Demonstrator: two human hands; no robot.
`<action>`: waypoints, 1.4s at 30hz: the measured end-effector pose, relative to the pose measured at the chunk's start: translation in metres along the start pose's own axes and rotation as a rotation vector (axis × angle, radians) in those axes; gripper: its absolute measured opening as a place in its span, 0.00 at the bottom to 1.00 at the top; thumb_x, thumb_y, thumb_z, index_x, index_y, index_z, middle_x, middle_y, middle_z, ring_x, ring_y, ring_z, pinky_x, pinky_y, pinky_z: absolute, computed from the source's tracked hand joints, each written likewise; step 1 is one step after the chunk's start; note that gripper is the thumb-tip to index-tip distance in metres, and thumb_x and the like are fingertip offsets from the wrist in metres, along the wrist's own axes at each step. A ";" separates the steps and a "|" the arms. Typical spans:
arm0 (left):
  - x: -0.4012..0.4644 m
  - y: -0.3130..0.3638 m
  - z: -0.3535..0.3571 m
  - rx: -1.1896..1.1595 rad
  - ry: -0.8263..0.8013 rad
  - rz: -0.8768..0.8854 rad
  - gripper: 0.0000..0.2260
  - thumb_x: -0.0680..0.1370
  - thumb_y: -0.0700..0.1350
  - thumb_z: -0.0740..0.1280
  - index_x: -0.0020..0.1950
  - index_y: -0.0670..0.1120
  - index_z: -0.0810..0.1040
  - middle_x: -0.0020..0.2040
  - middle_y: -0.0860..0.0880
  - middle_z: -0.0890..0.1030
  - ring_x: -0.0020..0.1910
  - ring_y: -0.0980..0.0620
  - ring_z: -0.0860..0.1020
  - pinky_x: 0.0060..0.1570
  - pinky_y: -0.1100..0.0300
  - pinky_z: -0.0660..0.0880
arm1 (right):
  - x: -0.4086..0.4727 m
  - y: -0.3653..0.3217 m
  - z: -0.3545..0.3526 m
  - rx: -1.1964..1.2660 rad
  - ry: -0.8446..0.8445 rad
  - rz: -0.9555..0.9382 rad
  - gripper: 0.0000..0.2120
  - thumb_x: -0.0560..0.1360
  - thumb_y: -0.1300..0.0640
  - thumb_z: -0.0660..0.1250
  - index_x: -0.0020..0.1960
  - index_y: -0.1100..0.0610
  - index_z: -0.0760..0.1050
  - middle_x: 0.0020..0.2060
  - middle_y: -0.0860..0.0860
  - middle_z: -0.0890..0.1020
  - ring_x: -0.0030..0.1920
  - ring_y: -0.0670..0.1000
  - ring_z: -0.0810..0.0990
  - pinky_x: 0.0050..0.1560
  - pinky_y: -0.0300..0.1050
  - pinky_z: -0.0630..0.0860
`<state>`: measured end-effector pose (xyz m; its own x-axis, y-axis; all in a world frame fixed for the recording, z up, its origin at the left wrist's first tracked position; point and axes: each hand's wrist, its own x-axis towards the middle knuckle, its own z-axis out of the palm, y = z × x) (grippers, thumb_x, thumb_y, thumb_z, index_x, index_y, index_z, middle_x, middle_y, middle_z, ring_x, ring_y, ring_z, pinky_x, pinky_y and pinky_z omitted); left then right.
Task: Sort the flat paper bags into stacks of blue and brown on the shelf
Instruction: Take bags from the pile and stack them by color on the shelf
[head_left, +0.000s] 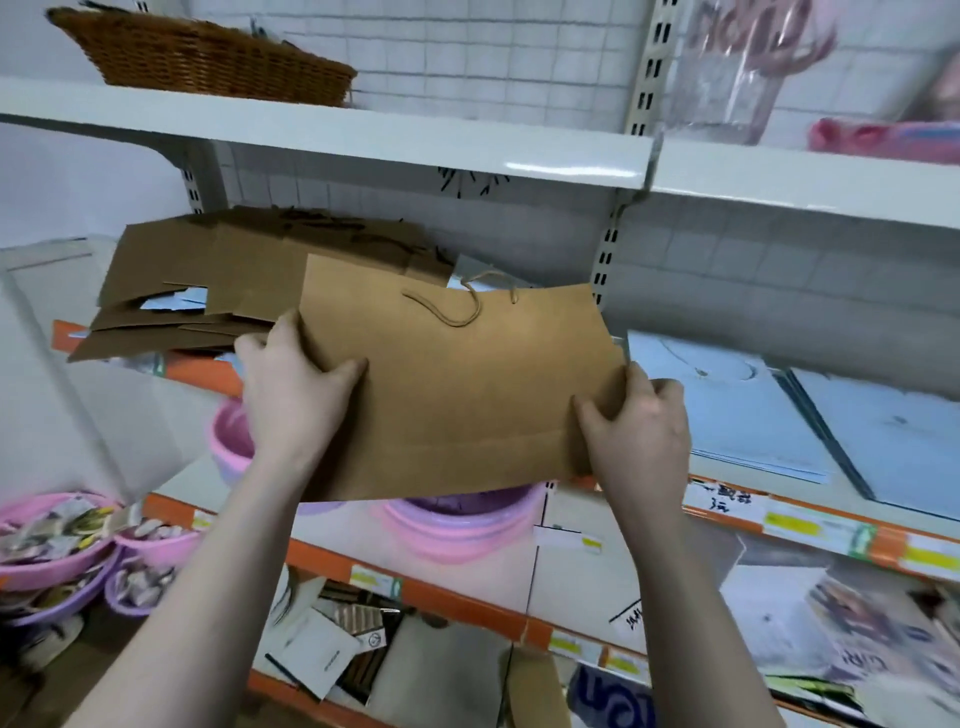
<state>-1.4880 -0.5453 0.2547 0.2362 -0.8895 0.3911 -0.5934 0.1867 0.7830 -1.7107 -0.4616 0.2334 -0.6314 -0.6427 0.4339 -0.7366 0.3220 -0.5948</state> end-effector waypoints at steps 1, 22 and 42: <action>-0.009 0.011 0.007 -0.003 -0.009 0.020 0.32 0.71 0.47 0.73 0.72 0.46 0.65 0.66 0.40 0.66 0.63 0.41 0.68 0.61 0.55 0.65 | 0.001 0.012 -0.010 -0.014 0.007 -0.007 0.24 0.74 0.52 0.67 0.67 0.61 0.68 0.56 0.60 0.70 0.58 0.61 0.70 0.55 0.50 0.66; -0.265 0.266 0.250 -0.064 -0.358 0.162 0.30 0.72 0.46 0.73 0.71 0.44 0.66 0.65 0.38 0.66 0.58 0.39 0.72 0.59 0.53 0.67 | 0.044 0.358 -0.258 -0.372 0.125 0.218 0.18 0.76 0.49 0.63 0.60 0.60 0.73 0.59 0.58 0.73 0.56 0.60 0.70 0.57 0.50 0.64; -0.309 0.382 0.420 -0.105 -0.574 0.337 0.27 0.73 0.47 0.71 0.69 0.41 0.68 0.65 0.37 0.66 0.60 0.37 0.70 0.59 0.51 0.68 | 0.128 0.496 -0.306 -0.487 0.216 0.438 0.18 0.77 0.49 0.62 0.60 0.59 0.73 0.58 0.59 0.74 0.57 0.60 0.70 0.57 0.49 0.64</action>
<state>-2.1109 -0.3744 0.2303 -0.4123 -0.8508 0.3258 -0.4783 0.5065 0.7174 -2.2316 -0.1711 0.2012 -0.8926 -0.2457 0.3780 -0.3959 0.8283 -0.3965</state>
